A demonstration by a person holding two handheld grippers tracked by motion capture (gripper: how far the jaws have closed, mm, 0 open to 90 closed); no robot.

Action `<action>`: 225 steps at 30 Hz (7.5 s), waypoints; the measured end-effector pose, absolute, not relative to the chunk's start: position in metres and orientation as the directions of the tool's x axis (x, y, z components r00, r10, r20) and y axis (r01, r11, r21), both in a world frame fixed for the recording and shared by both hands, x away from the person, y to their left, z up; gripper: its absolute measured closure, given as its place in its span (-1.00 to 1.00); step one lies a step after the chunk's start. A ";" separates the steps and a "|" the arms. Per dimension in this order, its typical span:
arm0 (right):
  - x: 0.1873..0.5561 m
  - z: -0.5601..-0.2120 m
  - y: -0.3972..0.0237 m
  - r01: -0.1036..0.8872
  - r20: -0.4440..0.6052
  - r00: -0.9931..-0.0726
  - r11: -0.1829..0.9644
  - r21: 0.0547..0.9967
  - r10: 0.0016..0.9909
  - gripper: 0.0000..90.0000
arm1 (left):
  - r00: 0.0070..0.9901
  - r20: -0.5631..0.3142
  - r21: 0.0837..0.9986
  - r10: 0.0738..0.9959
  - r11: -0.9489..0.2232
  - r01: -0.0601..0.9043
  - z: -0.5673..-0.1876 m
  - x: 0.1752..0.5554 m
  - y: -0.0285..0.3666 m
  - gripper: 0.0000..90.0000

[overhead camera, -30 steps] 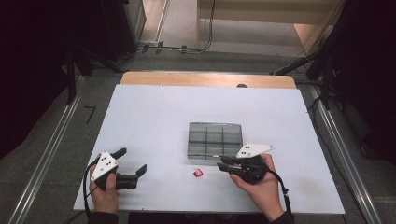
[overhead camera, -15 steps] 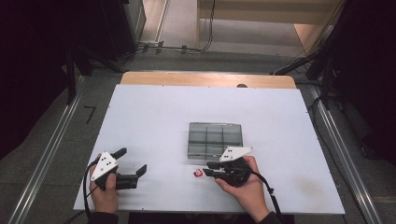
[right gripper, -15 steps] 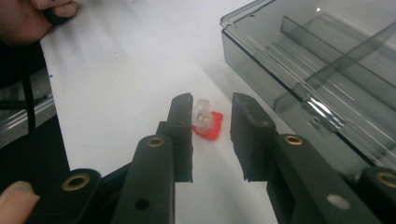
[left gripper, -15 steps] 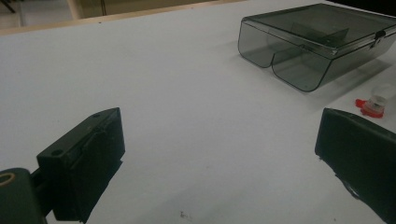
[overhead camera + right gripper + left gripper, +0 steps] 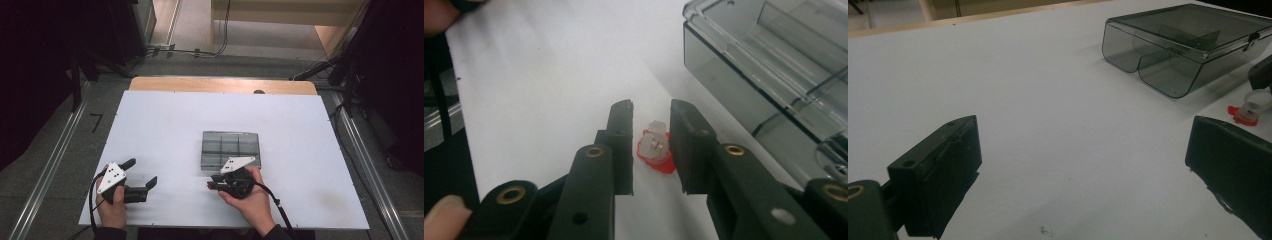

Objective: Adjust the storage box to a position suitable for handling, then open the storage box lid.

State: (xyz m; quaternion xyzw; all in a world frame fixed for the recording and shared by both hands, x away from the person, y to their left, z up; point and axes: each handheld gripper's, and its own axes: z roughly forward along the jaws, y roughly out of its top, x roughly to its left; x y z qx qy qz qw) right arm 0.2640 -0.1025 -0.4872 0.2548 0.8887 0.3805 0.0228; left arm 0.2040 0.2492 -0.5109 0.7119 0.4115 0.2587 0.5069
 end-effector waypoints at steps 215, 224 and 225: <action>0.287 -0.496 -0.268 0.411 0.245 -0.837 0.267 0.872 0.489 -0.64 | 0.686 -0.154 0.901 0.711 -0.184 0.394 -0.491 0.215 0.189 -0.83; 0.284 -0.497 -0.277 0.432 0.280 -0.858 0.309 0.847 0.430 -0.09 | 0.749 -0.217 0.869 0.627 -0.226 0.441 -0.481 0.232 0.163 0.02; 0.284 -0.497 -0.279 0.437 0.289 -0.857 0.304 0.846 0.426 0.01 | 0.751 -0.218 0.866 0.624 -0.231 0.443 -0.481 0.234 0.161 0.10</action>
